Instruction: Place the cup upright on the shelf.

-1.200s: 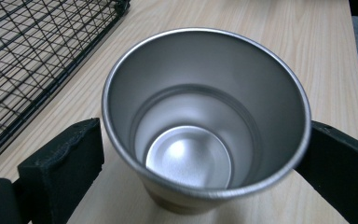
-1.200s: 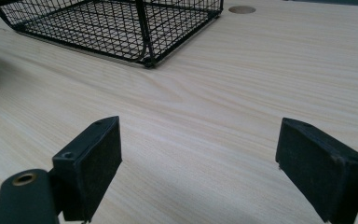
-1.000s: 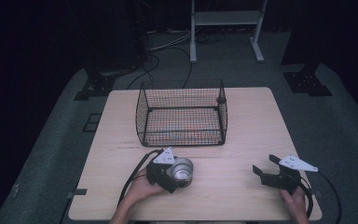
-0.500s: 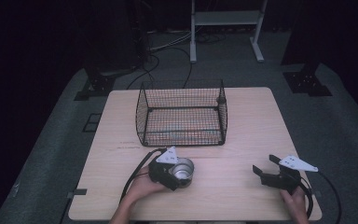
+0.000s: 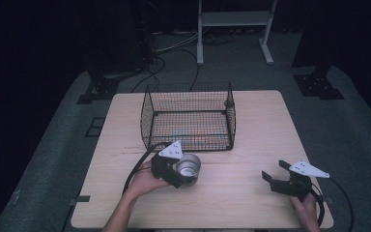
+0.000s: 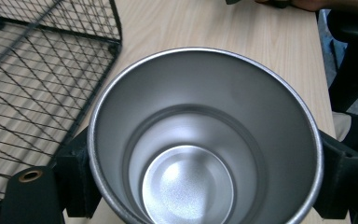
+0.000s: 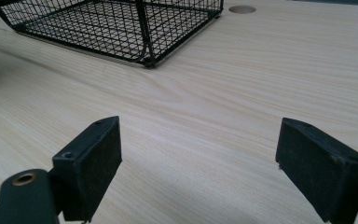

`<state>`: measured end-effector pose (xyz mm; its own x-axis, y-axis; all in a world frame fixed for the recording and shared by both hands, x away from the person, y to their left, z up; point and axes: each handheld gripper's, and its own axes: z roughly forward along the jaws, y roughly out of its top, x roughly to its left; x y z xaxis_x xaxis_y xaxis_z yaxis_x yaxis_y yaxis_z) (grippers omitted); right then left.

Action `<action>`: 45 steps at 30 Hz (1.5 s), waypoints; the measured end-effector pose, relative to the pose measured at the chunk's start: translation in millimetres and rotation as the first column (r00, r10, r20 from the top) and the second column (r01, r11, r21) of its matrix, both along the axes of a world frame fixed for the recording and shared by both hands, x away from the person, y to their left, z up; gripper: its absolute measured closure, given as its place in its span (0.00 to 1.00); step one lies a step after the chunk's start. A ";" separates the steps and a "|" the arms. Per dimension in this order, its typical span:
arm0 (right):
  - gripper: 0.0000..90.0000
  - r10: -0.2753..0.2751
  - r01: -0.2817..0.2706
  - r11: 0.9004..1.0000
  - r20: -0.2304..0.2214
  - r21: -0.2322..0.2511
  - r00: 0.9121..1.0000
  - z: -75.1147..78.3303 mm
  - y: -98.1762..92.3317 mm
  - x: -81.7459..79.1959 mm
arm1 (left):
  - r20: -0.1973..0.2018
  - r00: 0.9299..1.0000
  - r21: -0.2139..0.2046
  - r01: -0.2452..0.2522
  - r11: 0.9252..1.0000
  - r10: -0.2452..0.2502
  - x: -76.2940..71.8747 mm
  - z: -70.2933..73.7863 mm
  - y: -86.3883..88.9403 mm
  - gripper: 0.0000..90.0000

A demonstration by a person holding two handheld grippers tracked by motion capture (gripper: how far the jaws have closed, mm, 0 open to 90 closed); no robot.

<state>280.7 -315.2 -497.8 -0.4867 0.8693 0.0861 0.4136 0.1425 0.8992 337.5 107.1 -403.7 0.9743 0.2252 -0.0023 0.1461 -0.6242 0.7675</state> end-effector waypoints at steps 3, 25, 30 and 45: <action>0.15 0.000 0.000 1.000 0.000 -0.002 1.000 -0.1 0.0 0.1 | -0.006 1.000 -0.018 0.009 1.000 -0.009 4.8 11.7 1.5 0.17; 0.15 0.001 -0.001 1.000 0.002 0.003 1.000 -0.2 -0.8 0.4 | -0.024 1.000 0.033 0.003 0.999 -0.002 59.8 72.2 7.0 0.17; 0.15 0.002 -0.002 1.000 0.001 0.005 1.000 -0.1 -1.0 0.3 | -0.024 1.000 0.044 0.001 0.999 0.000 70.1 80.9 4.5 0.17; 0.15 0.007 -0.007 1.000 0.002 0.010 1.000 -0.1 -1.3 0.2 | -0.006 0.999 0.079 -0.042 0.996 0.043 104.1 105.9 -4.4 0.17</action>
